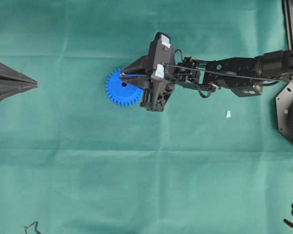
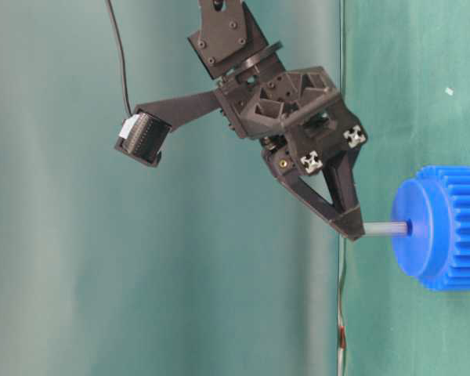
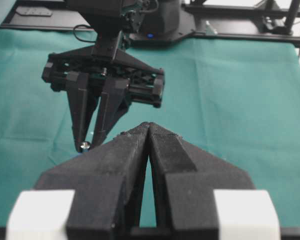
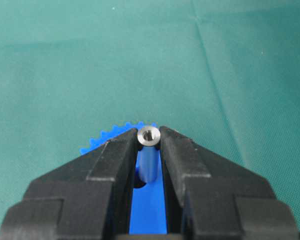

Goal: Insert the shaft into the center hole of the gear.
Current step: 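Lower the shaft into the blue gear's center hole with the right gripper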

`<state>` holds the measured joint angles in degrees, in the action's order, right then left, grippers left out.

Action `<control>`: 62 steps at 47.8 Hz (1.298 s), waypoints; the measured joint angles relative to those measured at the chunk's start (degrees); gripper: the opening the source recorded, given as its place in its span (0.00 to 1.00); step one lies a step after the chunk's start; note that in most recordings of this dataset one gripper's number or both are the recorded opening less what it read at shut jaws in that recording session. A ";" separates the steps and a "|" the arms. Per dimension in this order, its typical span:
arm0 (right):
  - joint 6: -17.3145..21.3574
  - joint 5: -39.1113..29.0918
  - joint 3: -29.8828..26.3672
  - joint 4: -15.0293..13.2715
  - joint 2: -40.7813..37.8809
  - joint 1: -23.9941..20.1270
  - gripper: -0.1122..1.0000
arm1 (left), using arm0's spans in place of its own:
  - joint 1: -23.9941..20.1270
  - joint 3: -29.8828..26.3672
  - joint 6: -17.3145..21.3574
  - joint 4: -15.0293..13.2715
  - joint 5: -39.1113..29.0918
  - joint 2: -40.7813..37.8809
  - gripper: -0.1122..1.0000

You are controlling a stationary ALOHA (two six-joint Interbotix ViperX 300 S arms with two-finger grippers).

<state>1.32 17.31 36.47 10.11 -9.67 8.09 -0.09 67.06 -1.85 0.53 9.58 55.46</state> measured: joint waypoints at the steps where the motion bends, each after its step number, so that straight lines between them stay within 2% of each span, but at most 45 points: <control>1: 0.00 0.09 0.00 0.09 -0.09 0.00 0.25 | 0.00 0.00 0.00 0.00 0.00 0.09 0.10; 62: -0.26 0.70 0.18 0.09 0.18 -0.97 0.25 | 0.00 0.00 0.00 0.00 0.00 0.00 0.10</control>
<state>1.05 18.02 36.65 10.20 -9.49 7.12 -0.09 67.06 -1.85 0.53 9.58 55.46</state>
